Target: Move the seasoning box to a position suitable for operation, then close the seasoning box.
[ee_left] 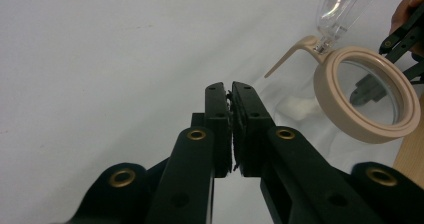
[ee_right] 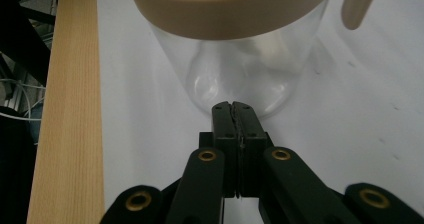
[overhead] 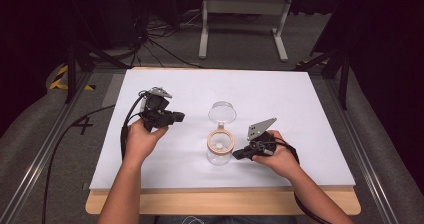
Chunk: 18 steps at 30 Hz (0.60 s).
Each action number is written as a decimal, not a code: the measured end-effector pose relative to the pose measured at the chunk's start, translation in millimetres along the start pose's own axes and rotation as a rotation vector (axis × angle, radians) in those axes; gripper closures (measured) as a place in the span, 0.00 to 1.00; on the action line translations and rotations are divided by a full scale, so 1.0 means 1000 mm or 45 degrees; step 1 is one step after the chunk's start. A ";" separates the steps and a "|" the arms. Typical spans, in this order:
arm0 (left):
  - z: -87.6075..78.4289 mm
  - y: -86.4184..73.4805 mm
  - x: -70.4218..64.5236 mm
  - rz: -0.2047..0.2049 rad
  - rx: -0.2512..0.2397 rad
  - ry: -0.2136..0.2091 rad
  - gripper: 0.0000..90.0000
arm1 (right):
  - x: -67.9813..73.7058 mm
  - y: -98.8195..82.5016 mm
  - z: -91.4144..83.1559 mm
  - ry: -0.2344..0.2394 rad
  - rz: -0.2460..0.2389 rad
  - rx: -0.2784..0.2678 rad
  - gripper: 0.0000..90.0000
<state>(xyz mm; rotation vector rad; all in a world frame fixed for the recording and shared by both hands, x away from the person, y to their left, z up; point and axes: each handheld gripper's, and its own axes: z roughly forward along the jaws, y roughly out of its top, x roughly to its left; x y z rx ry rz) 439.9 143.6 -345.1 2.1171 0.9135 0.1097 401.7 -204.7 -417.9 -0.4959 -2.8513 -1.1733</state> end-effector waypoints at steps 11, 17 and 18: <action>0.005 0.012 -0.014 0.070 -0.074 -0.011 1.00 | 0.008 0.003 -0.028 -0.080 0.042 -0.078 1.00; 0.016 0.015 -0.018 0.072 -0.149 -0.024 1.00 | 0.016 0.015 -0.040 -0.088 0.054 -0.191 1.00; 0.018 0.016 -0.018 0.068 -0.153 -0.034 1.00 | 0.018 0.017 -0.041 -0.084 0.052 -0.212 1.00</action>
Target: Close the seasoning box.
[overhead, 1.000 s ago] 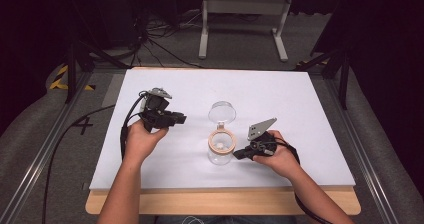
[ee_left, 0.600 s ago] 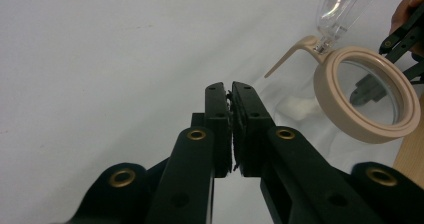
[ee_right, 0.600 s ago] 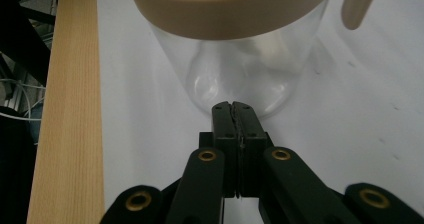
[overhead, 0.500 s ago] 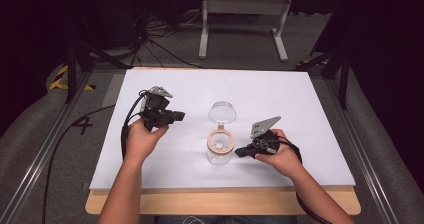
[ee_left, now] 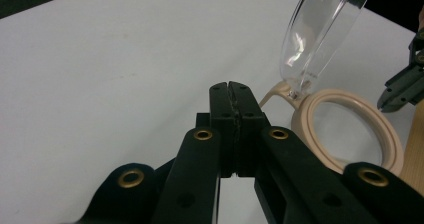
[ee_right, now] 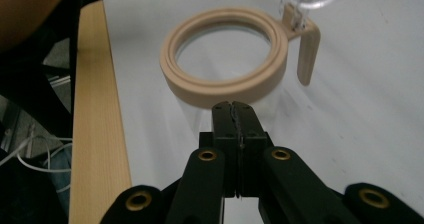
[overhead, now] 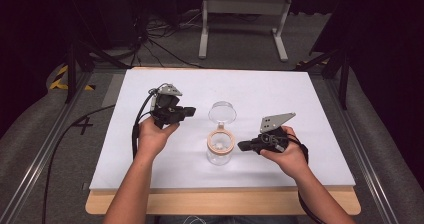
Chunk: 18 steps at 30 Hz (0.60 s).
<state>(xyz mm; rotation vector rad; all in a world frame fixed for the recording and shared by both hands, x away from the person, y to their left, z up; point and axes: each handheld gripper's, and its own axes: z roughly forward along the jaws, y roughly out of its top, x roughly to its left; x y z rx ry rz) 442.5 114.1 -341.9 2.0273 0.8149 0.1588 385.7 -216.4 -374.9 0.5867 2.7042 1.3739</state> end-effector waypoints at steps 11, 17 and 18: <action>0.020 -0.003 0.003 -0.065 -0.136 -0.057 1.00 | 0.006 0.018 0.000 -0.035 -0.002 -0.150 1.00; 0.025 0.000 -0.004 -0.028 -0.142 -0.080 0.99 | 0.006 0.021 0.008 -0.032 0.008 -0.181 1.00; 0.027 0.000 -0.005 -0.010 -0.131 -0.083 0.99 | 0.006 0.022 0.009 -0.029 0.006 -0.184 1.00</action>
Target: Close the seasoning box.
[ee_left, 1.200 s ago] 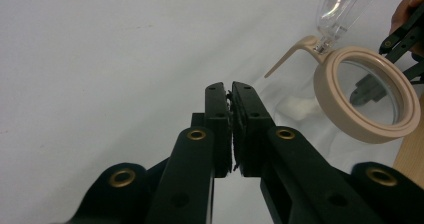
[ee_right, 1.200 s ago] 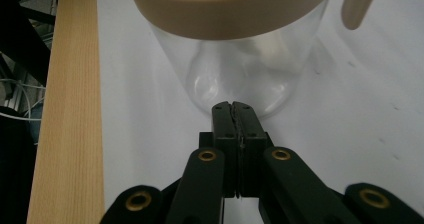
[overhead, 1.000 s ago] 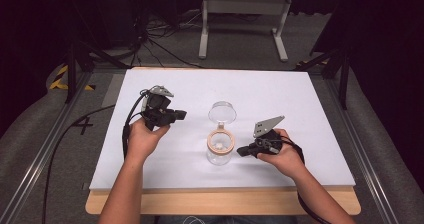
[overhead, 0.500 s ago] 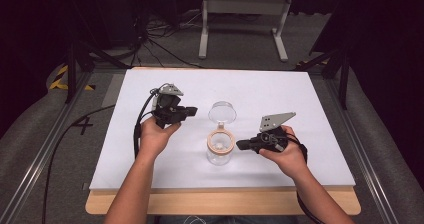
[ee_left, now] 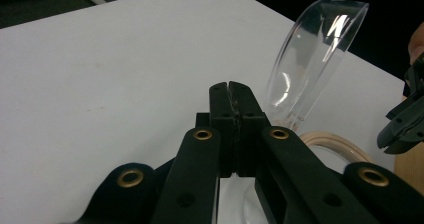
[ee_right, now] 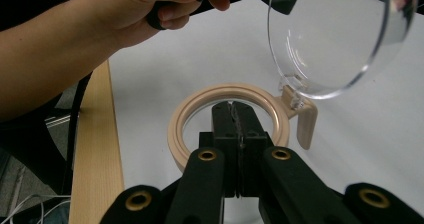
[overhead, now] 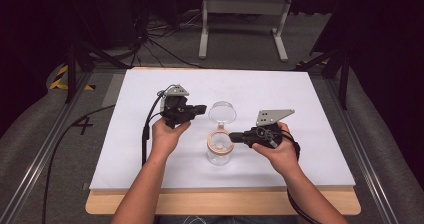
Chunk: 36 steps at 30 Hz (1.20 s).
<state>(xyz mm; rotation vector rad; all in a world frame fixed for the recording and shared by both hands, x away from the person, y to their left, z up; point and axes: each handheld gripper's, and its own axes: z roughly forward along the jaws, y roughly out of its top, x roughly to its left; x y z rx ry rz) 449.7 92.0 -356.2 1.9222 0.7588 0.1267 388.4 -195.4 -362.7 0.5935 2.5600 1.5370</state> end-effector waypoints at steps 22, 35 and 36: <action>-0.001 0.002 -0.014 0.103 0.044 -0.041 0.97 | -0.001 0.003 0.002 -0.019 0.011 -0.034 1.00; -0.014 0.007 -0.019 0.167 0.106 -0.033 0.96 | 0.000 0.002 0.002 -0.006 0.016 -0.004 1.00; -0.016 0.007 -0.019 0.171 0.100 -0.032 0.96 | 0.000 0.002 0.002 -0.006 0.017 0.001 1.00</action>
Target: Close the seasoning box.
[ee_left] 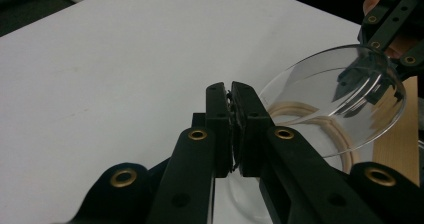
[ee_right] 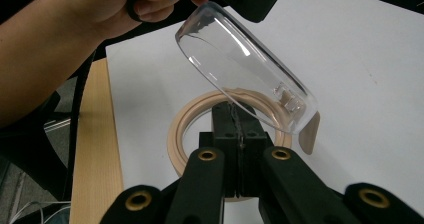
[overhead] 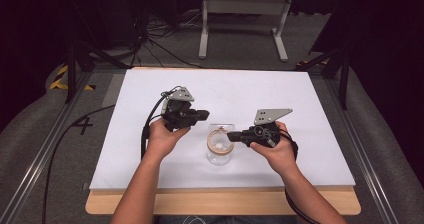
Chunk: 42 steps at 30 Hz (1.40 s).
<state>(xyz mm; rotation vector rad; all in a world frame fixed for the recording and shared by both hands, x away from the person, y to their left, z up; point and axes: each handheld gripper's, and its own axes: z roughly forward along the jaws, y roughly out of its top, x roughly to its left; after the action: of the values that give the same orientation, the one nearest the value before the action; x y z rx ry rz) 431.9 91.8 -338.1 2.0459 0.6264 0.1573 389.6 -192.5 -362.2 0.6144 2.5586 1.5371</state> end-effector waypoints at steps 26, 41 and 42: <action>-0.024 0.000 0.006 -0.006 0.102 0.024 0.93 | 0.010 -0.004 0.000 0.065 -0.020 0.228 1.00; -0.023 -0.001 0.007 -0.017 0.124 0.021 0.93 | 0.011 -0.007 -0.008 0.084 -0.006 0.308 1.00; -0.023 -0.001 0.007 -0.010 0.128 0.021 0.93 | 0.011 -0.006 -0.009 0.082 -0.005 0.305 1.00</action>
<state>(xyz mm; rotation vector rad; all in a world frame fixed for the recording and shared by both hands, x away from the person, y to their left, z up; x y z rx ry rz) 429.5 112.9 -327.6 2.1407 0.6647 0.1407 374.7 -198.0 -361.9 0.5904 2.8155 1.2785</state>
